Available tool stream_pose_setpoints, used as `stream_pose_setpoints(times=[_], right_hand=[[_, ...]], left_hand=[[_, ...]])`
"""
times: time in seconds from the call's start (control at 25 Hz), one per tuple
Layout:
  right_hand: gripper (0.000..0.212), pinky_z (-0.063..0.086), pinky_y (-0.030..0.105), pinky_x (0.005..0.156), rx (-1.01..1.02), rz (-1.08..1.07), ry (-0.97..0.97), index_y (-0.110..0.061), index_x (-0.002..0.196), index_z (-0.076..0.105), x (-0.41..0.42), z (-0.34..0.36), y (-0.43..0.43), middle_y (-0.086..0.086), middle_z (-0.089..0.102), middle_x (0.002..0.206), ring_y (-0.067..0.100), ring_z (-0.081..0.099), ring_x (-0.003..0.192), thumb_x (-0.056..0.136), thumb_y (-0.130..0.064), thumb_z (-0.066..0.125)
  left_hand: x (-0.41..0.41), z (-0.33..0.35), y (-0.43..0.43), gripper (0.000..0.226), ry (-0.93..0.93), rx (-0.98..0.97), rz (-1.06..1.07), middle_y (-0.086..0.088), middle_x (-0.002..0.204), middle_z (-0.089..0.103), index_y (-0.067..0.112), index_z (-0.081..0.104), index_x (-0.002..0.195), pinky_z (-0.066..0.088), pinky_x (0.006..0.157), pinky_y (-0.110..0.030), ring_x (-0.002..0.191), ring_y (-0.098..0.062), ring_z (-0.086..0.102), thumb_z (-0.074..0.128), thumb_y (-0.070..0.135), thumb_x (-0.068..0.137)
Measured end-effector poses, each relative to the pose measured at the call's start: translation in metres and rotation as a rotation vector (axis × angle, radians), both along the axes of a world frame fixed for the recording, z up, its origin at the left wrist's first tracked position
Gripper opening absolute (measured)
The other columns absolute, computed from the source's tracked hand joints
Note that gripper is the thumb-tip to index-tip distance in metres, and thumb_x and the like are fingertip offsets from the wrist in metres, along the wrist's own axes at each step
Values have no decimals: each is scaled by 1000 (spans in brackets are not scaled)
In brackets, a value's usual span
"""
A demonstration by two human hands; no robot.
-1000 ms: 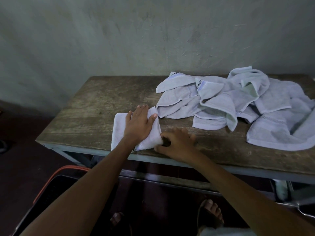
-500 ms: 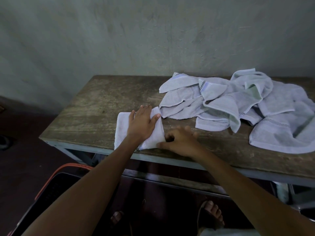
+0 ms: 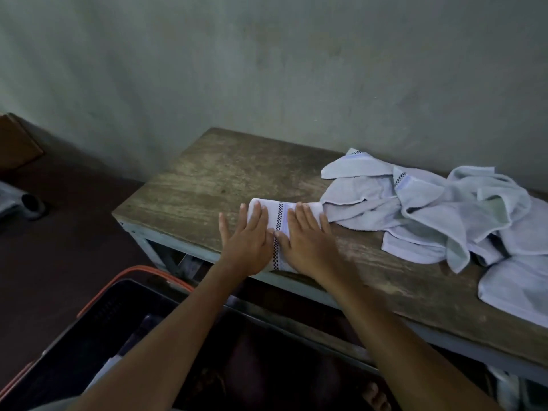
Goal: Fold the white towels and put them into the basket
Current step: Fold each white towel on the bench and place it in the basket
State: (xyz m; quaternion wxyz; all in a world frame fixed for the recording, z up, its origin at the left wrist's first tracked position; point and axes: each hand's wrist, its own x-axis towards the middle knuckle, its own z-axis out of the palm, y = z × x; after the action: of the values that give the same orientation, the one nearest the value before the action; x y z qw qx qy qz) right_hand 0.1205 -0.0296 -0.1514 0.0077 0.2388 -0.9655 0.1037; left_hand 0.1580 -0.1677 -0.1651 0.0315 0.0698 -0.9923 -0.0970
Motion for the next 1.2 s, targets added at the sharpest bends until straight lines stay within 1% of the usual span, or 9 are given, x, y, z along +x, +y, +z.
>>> stream_pose_setpoints(times=[0.16, 0.32, 0.44, 0.52, 0.6, 0.72, 0.84, 1.04, 1.2], right_hand=[[92, 4, 47, 119, 44, -62, 112, -8, 149, 17, -1, -13, 12, 8, 14, 159, 18, 8, 147, 78, -63, -5], [78, -1, 45, 118, 28, -79, 43, -9, 150, 13, 0, -9, 14, 5, 9, 160, 15, 3, 147, 90, -58, 10], [60, 18, 44, 113, -179, -167, 88, -11, 140, 35, 2, -3, 28, 7, 37, 149, 20, 27, 140, 92, -46, 23], [43, 28, 43, 100, -288, -306, 114, -12, 122, 51, 3, 12, 37, 8, 56, 127, 28, 44, 122, 94, -38, 31], [38, 30, 41, 93, -307, -414, 14, -10, 106, 61, 4, 28, 42, 10, 62, 112, 31, 50, 110, 95, -35, 33], [49, 37, 37, 80, -284, -410, -278, -6, 93, 61, 1, 41, 43, 9, 65, 97, 30, 58, 96, 94, -47, 34], [50, 41, 33, 73, -323, -397, -445, -6, 104, 57, -4, 38, 39, 8, 60, 101, 25, 56, 89, 89, -52, 44], [43, 48, 37, 79, -386, -421, -492, -3, 99, 55, -10, 37, 35, 14, 63, 109, 25, 59, 88, 86, -44, 55], [44, 37, 31, 64, -428, -422, -541, 2, 105, 58, -6, 41, 29, 11, 62, 94, 20, 54, 75, 85, -36, 52]], left_hand=[[-6, -8, -1, 73, 40, -122, -3, 0, 159, 7, 13, 12, 149, -10, 109, -61, 146, -23, 2, -3, 47, 86], [-2, -7, -15, 66, 23, 2, 86, 1, 158, 13, 14, 14, 149, -11, 109, -62, 147, -20, 3, 9, 47, 92], [9, 0, -41, 53, -83, 123, 154, 3, 159, 9, 19, 19, 148, -11, 109, -61, 146, -19, -3, 17, 39, 99], [18, 9, -44, 45, -35, 210, 221, 0, 154, 24, 19, 39, 138, 1, 111, -57, 145, -21, 9, 23, 33, 99], [20, 22, -37, 36, 62, 332, 338, -4, 129, 52, 16, 59, 109, 17, 107, -51, 129, -24, 36, 28, 30, 96], [14, 35, -27, 40, 4, 548, 309, -9, 93, 63, 9, 61, 83, 42, 96, -43, 96, -26, 58, 39, 40, 93], [3, 32, -23, 54, -84, 622, 281, -18, 99, 66, -4, 63, 96, 47, 74, -32, 94, -34, 63, 51, 48, 88], [-9, 27, -17, 54, -105, 665, 342, -20, 117, 61, -2, 59, 116, 47, 92, -39, 107, -34, 59, 56, 44, 86], [-4, 27, -6, 45, 19, 823, 459, -16, 114, 62, -1, 58, 114, 46, 93, -39, 104, -31, 58, 55, 36, 88]])
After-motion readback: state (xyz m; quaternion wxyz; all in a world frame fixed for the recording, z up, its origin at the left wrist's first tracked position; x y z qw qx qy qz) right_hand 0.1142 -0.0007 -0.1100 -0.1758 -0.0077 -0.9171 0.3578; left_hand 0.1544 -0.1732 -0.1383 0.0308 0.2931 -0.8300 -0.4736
